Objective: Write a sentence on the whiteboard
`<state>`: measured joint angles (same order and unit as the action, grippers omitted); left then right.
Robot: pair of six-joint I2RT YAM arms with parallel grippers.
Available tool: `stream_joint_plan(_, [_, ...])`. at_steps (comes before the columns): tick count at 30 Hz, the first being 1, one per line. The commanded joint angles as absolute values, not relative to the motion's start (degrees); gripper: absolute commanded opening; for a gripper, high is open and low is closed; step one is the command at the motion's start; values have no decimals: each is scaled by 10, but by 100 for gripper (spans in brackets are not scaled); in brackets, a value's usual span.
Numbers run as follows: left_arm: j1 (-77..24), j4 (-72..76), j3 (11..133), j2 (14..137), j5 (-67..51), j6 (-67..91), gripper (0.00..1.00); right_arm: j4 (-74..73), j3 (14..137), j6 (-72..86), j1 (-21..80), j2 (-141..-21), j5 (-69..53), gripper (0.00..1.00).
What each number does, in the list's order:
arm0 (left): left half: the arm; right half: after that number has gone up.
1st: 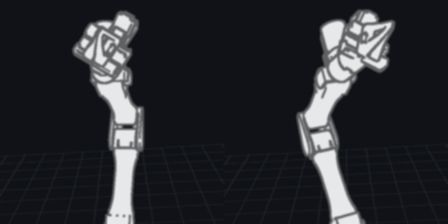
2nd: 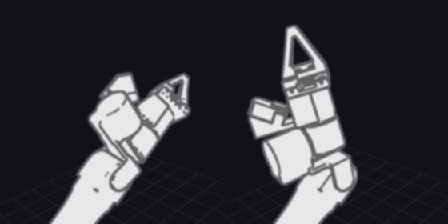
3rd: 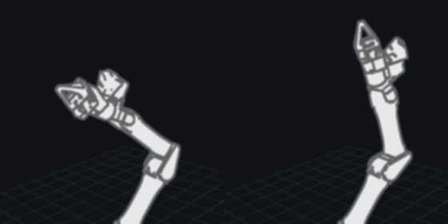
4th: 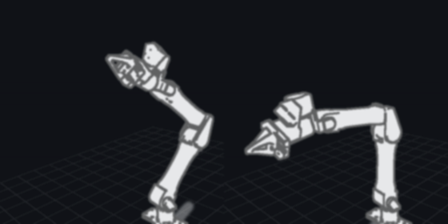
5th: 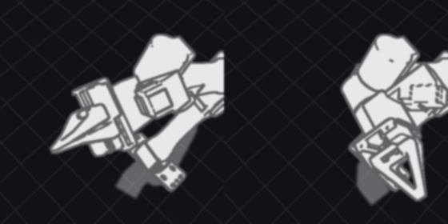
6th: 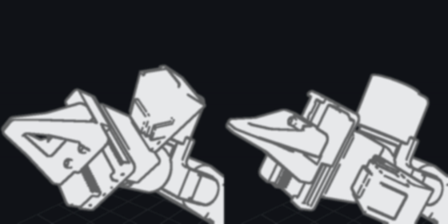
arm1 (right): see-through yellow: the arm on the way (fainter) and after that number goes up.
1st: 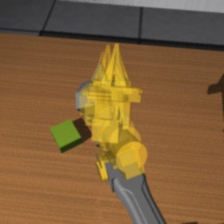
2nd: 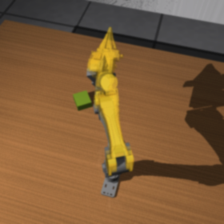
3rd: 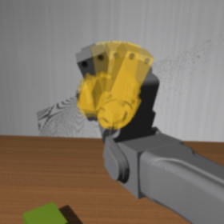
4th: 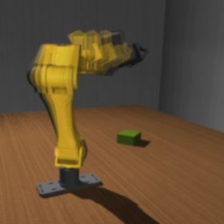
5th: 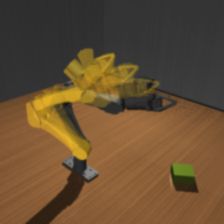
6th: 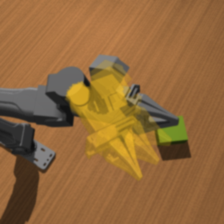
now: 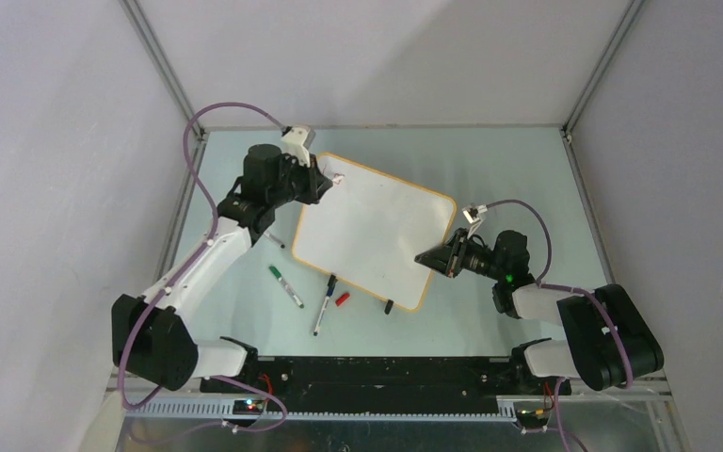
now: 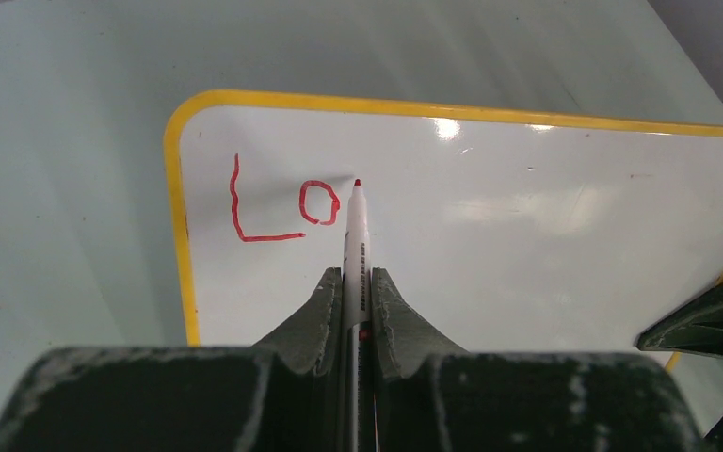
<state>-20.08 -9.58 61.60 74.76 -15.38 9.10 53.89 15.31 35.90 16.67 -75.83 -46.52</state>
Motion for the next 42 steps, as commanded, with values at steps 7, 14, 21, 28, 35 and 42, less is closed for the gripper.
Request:
stream_joint_plan(7, [-201, -96, 634, 756, -150, 100, 0, 565, 160, 325, 164, -751, -462, 6])
stream_joint_plan(14, [-201, -108, 639, 758, -145, 98, 0, 563, 159, 324, 164, -750, -462, 6])
stream_joint_plan(21, [-202, -129, 644, 757, -151, 91, 0, 562, 159, 324, 162, -750, -462, 6])
stream_joint_plan(28, [-209, -156, 653, 760, -151, 79, 0, 560, 159, 324, 163, -747, -462, 6])
stream_joint_plan(35, [-226, -191, 666, 766, -134, 59, 0, 558, 159, 323, 163, -746, -462, 6])
stream_joint_plan(42, [-232, -189, 667, 767, -119, 54, 0, 559, 159, 323, 163, -746, -463, 6])
